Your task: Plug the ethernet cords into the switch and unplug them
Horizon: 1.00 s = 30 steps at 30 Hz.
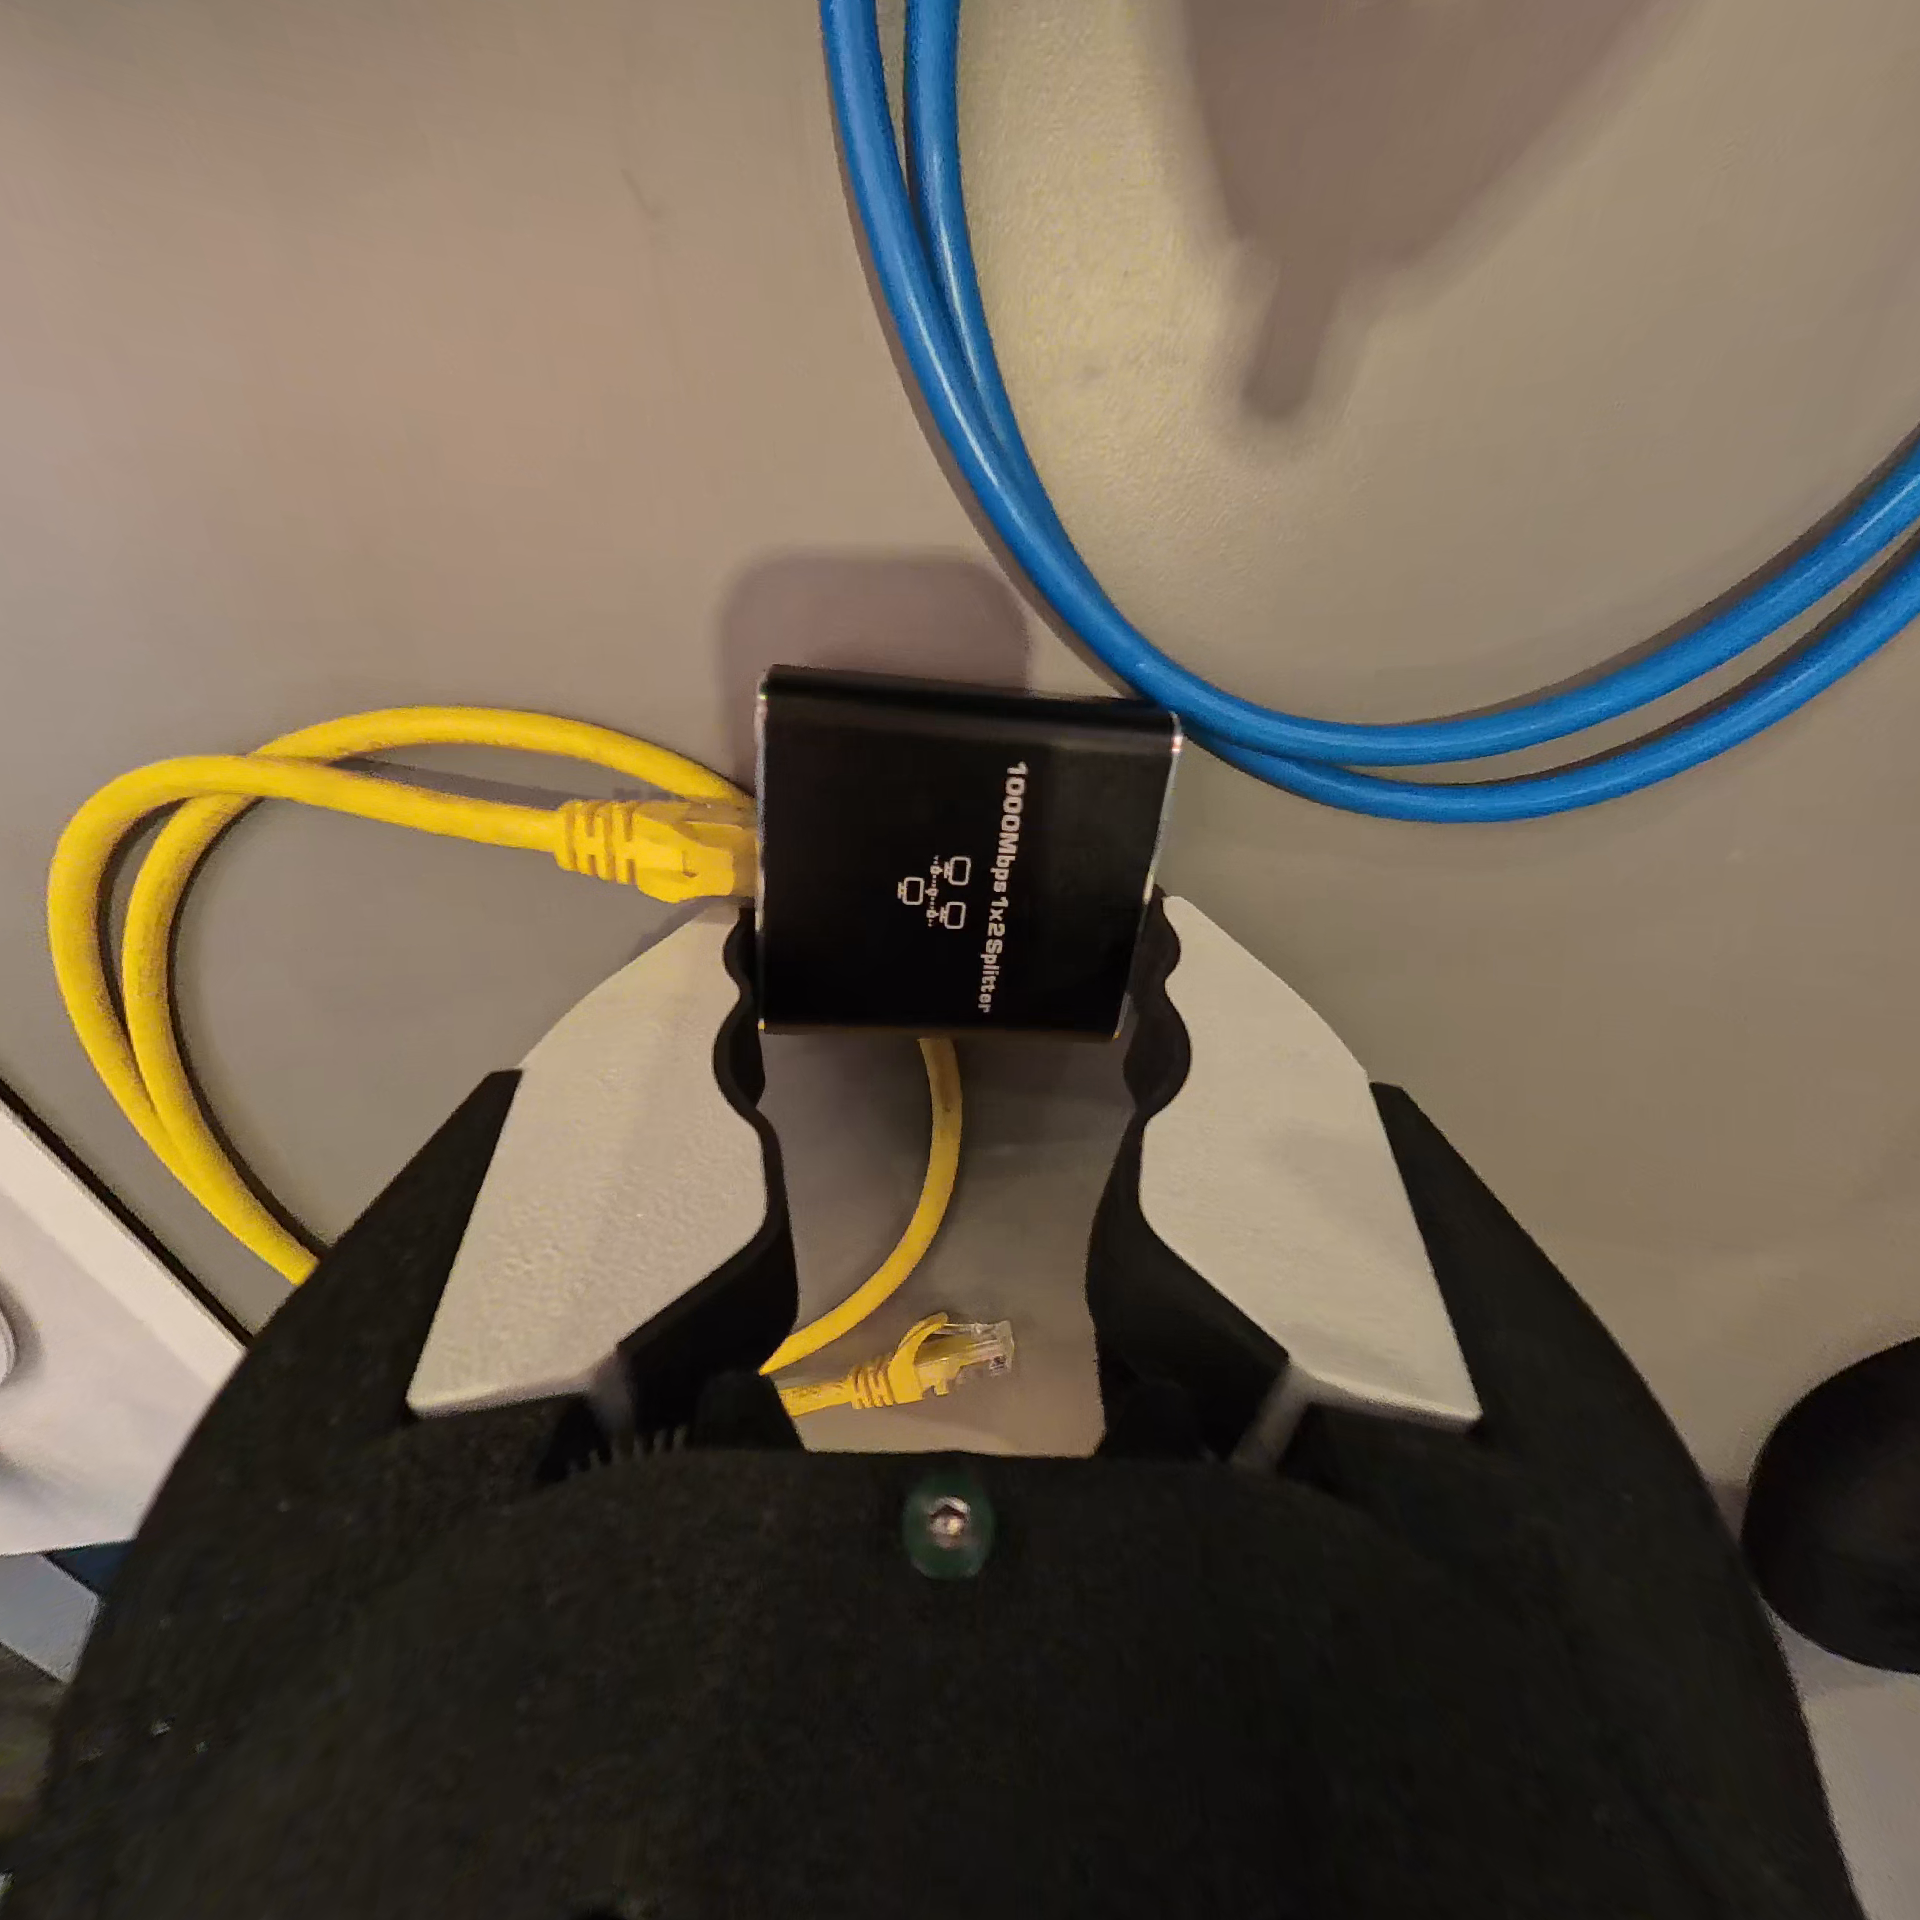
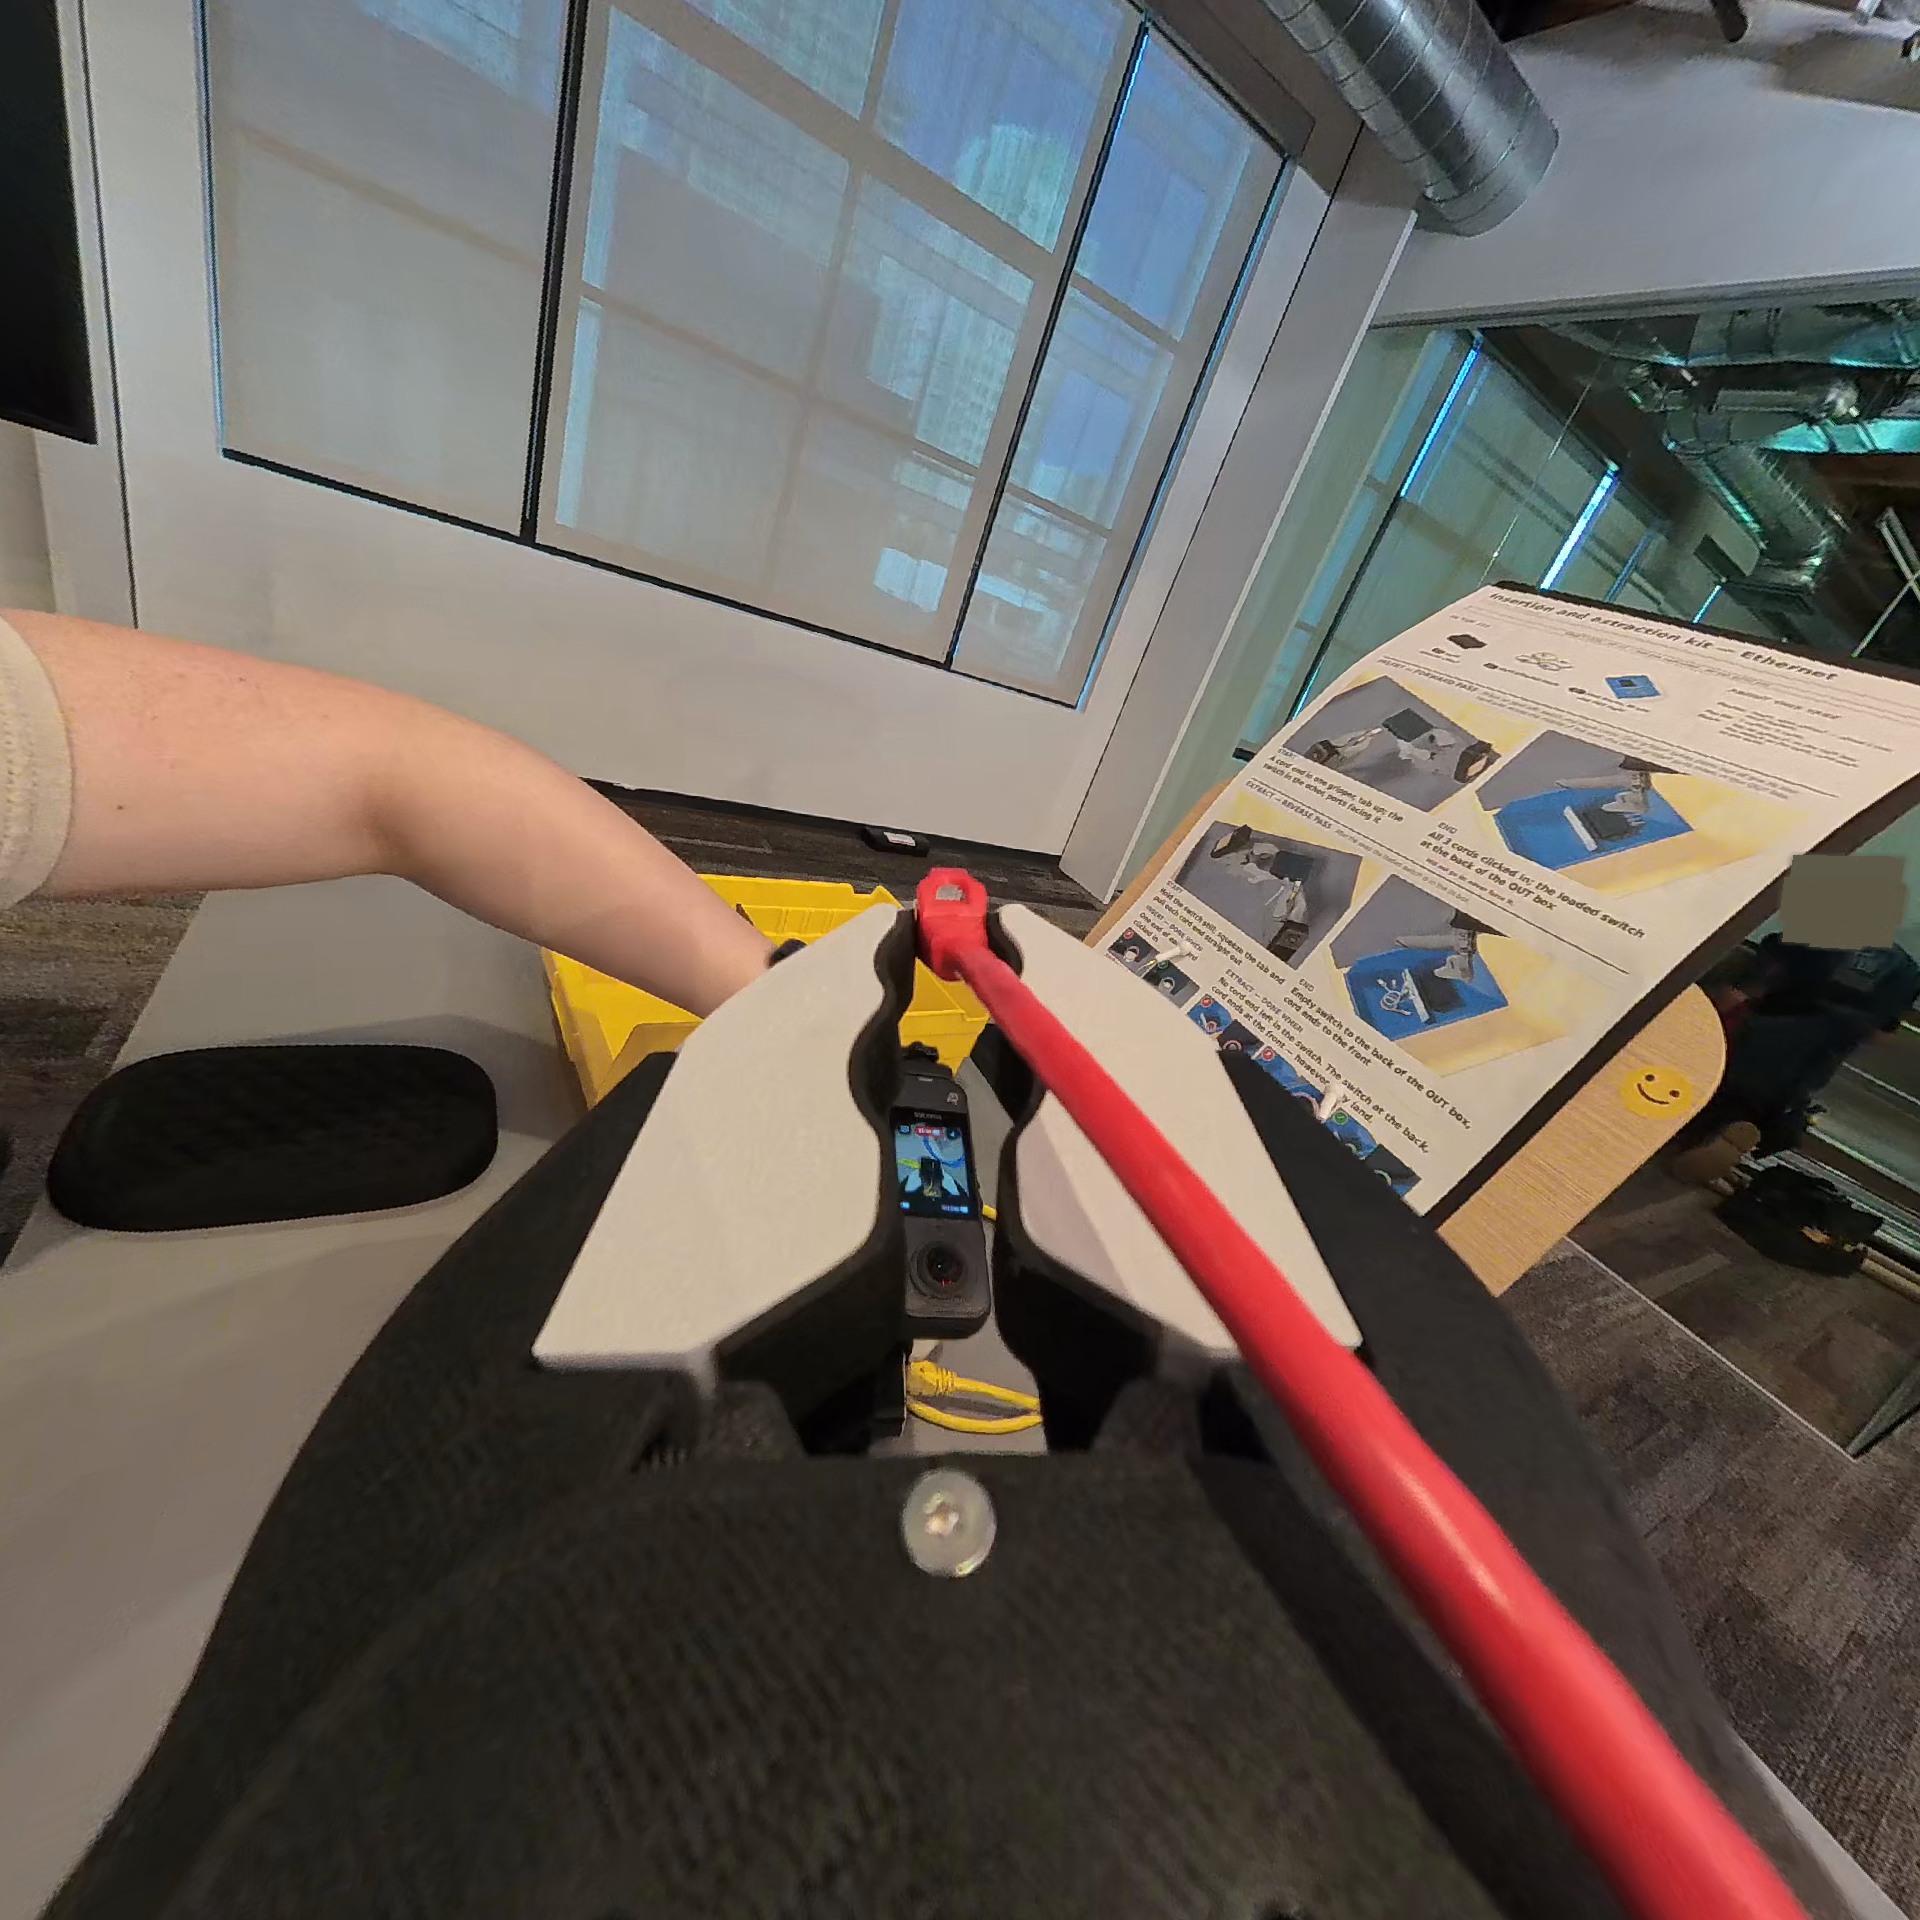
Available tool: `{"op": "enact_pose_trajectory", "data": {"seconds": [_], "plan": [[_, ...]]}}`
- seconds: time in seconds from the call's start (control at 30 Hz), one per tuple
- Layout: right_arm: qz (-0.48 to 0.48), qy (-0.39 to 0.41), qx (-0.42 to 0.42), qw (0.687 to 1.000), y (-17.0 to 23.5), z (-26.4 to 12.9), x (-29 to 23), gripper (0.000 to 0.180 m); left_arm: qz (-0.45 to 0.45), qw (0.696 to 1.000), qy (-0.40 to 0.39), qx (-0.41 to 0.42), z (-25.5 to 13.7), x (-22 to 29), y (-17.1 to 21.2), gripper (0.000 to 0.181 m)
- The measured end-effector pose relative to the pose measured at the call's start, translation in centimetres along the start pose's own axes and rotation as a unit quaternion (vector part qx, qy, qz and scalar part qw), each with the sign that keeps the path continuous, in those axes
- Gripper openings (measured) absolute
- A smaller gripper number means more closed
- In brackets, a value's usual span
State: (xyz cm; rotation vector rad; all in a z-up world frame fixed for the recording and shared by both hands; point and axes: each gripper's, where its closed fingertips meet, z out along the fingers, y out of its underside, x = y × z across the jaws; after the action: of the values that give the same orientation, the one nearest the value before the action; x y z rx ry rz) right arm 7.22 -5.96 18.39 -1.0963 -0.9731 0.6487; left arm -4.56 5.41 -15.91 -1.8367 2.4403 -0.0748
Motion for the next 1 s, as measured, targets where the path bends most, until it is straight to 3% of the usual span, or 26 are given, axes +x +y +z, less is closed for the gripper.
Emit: {"op": "enact_pose_trajectory", "data": {"seconds": [0.43,0.63,0.83,1.0], "plan": [[0.003,-0.005,0.003,1.0,0.1,-0.1,0.1,0.014,-0.039,0.998,-0.051,0.011,-0.3,-0.9,0.4,0.068],[0.003,-0.003,0.003,1.0,0.2,0.0,0.2,0.014,-0.086,0.994,-0.047,0.057,-0.8,-0.7,-0.2,0.068],[0.005,-0.004,-0.005,1.0,0.7,0.4,0.3,0.014,-0.19,0.965,-0.031,0.179,-3.8,-1.2,-2.4,0.068],[0.007,0.004,-0.014,1.0,1.5,1.3,0.9,0.013,-0.259,0.9,-0.024,0.35,-9.1,-1.8,-4.7,0.067]]}}
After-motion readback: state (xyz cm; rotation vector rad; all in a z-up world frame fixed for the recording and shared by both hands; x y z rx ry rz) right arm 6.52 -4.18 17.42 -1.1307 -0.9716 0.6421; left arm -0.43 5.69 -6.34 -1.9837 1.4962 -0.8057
